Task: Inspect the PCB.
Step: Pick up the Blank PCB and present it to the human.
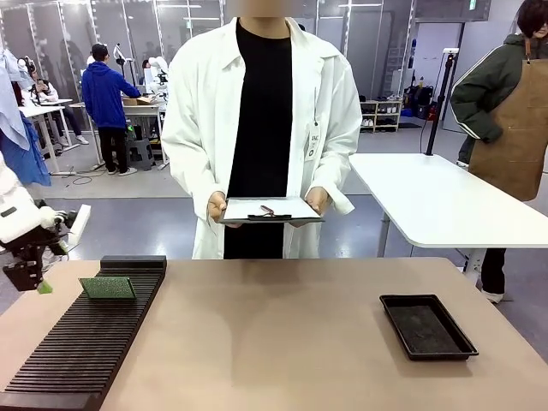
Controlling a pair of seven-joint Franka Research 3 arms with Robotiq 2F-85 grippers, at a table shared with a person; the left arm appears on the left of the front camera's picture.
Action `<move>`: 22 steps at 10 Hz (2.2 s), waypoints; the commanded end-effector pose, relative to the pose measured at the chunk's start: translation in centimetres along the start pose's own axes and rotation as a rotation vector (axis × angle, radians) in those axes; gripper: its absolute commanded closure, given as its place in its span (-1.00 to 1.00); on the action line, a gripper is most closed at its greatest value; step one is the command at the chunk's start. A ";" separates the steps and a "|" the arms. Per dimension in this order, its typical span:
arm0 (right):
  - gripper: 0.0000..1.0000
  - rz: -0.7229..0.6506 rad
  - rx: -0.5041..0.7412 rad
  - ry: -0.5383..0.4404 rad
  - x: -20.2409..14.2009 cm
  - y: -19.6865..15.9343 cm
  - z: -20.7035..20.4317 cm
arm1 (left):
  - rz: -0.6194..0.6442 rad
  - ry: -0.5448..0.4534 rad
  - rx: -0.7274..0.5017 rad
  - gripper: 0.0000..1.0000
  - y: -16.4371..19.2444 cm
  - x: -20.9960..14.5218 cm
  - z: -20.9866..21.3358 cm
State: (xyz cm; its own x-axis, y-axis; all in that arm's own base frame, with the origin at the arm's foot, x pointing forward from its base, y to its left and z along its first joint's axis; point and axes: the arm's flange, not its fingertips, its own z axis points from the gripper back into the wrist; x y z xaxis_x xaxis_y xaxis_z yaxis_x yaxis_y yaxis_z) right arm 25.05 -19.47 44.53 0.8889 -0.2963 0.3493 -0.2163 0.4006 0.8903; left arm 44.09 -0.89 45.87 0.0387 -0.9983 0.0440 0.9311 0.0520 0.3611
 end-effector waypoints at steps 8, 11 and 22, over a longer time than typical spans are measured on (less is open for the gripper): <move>-1.00 0.019 0.014 -0.006 0.1 0.0 0.1 | -0.041 0.020 0.033 -1.00 7.5 -0.5 -9.0; -1.00 0.019 0.014 -0.006 0.1 0.0 0.1 | -0.033 0.026 0.011 -1.00 7.9 -0.7 -11.1; -1.00 0.019 0.014 -0.006 0.1 0.0 0.1 | -0.016 0.040 -0.098 1.00 7.7 -0.5 -14.1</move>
State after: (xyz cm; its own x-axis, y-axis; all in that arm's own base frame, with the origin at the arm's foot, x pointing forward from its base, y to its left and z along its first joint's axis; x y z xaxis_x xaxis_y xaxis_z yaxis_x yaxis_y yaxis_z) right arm 25.05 -19.47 44.52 0.8892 -0.2960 0.3488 -0.2162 0.4000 0.8907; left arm 55.36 -0.63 35.32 0.0272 -0.9996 0.0025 0.9555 0.0267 0.2936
